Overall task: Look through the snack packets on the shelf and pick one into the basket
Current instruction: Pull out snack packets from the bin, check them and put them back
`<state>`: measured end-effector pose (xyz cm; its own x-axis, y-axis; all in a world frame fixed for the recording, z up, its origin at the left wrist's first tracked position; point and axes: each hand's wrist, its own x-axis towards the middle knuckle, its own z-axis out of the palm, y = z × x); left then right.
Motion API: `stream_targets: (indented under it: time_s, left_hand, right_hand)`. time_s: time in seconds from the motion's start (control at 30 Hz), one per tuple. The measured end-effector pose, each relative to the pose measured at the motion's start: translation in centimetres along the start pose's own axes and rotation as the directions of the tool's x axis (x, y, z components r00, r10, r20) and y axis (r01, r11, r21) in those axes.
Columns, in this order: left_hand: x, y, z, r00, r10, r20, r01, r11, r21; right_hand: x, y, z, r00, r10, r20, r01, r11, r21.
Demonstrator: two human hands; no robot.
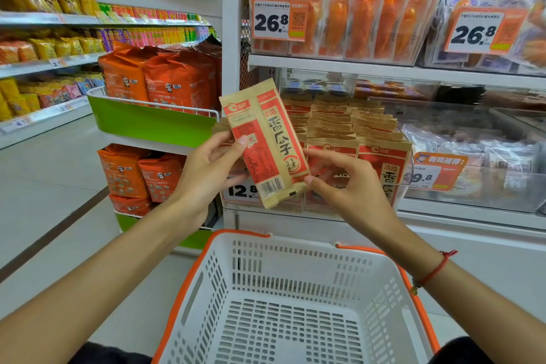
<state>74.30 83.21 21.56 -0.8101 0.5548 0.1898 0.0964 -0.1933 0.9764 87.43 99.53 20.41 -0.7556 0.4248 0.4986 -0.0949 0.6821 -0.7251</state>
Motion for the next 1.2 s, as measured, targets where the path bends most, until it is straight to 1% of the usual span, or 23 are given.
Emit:
stream_targets:
  time_s: [0.1, 0.17, 0.27, 0.33, 0.43, 0.47, 0.53, 0.6, 0.63, 0.7, 0.77, 0.83, 0.9, 0.97, 1.03, 1.1, 1.13, 1.2]
  left_hand:
    - [-0.5, 0.4, 0.4, 0.997, 0.079, -0.001, -0.079, 0.992, 0.104]
    - [-1.1, 0.4, 1.2, 0.992, 0.127, 0.026, -0.13, 0.975, 0.183]
    - [-1.8, 0.5, 2.3, 0.986, 0.162, 0.045, -0.168, 0.943, 0.287]
    - [-2.2, 0.4, 2.9, 0.981, 0.183, 0.069, -0.195, 0.937, 0.289]
    - [-2.5, 0.3, 3.1, 0.977, 0.174, 0.12, -0.201, 0.943, 0.265]
    - [-2.5, 0.4, 3.0, 0.976, 0.16, 0.147, -0.193, 0.949, 0.25]
    - [-2.2, 0.6, 2.6, 0.974, 0.113, 0.197, -0.156, 0.964, 0.215]
    - [-1.8, 0.5, 2.0, 0.978, 0.057, 0.203, -0.101, 0.971, 0.214]
    - [-1.5, 0.3, 1.7, 0.981, 0.03, 0.194, -0.074, 0.972, 0.223]
    - [-1.0, -0.1, 1.2, 0.98, -0.007, 0.199, -0.048, 0.96, 0.274]
    - [-0.9, -0.3, 1.0, 0.97, -0.043, 0.239, -0.029, 0.956, 0.292]
    - [-1.0, -0.3, 1.0, 0.957, -0.059, 0.283, -0.021, 0.962, 0.273]
    - [-1.0, -0.4, 0.9, 0.951, -0.062, 0.302, -0.017, 0.967, 0.255]
    - [-0.8, -0.6, 0.7, 0.959, -0.065, 0.277, -0.005, 0.969, 0.246]
    - [-0.7, -0.7, 0.7, 0.966, -0.067, 0.251, 0.013, 0.977, 0.212]
    - [-0.8, -0.6, 1.0, 0.965, -0.037, 0.26, -0.005, 0.987, 0.159]
    - [-0.9, -0.6, 1.1, 0.966, -0.019, 0.257, -0.017, 0.99, 0.139]
    - [-0.9, -0.4, 1.3, 0.974, 0.017, 0.225, -0.043, 0.993, 0.11]
  right_hand:
    - [-0.1, -0.3, 0.3, 1.0, -0.006, 0.008, 0.006, 1.0, -0.029]
    - [-0.4, -0.7, 0.7, 1.0, 0.003, 0.023, -0.002, 0.999, -0.04]
    - [-0.8, -1.0, 1.5, 0.999, 0.033, -0.012, -0.034, 0.997, -0.069]
    - [-0.9, -0.9, 1.8, 0.998, 0.066, -0.019, -0.066, 0.996, -0.052]
    - [-0.9, -0.9, 1.5, 0.994, 0.109, 0.029, -0.108, 0.994, -0.015]
    - [-0.8, -0.9, 1.2, 0.989, 0.13, 0.063, -0.132, 0.991, 0.025]
    - [-0.3, -0.9, 0.2, 0.97, 0.174, 0.169, -0.203, 0.964, 0.174]
    - [0.0, -1.0, -0.8, 0.931, 0.184, 0.315, -0.297, 0.884, 0.361]
    - [0.2, -1.1, -1.3, 0.9, 0.181, 0.397, -0.361, 0.82, 0.444]
    - [0.2, -1.3, -1.9, 0.82, 0.146, 0.554, -0.494, 0.669, 0.555]
    - [0.1, -1.4, -2.1, 0.767, 0.086, 0.636, -0.578, 0.523, 0.626]
    - [0.0, -1.4, -2.1, 0.741, 0.06, 0.669, -0.622, 0.438, 0.649]
    - [0.0, -1.4, -1.9, 0.723, 0.046, 0.69, -0.637, 0.433, 0.638]
    - [0.1, -1.2, -1.9, 0.721, 0.055, 0.691, -0.639, 0.439, 0.632]
    - [0.0, -1.5, -2.1, 0.741, 0.123, 0.66, -0.632, 0.46, 0.623]
    - [0.0, -1.8, -2.2, 0.768, 0.241, 0.593, -0.618, 0.523, 0.588]
    - [0.0, -1.9, -2.4, 0.778, 0.287, 0.559, -0.607, 0.576, 0.548]
    - [0.2, -2.2, -2.8, 0.796, 0.308, 0.52, -0.559, 0.705, 0.438]
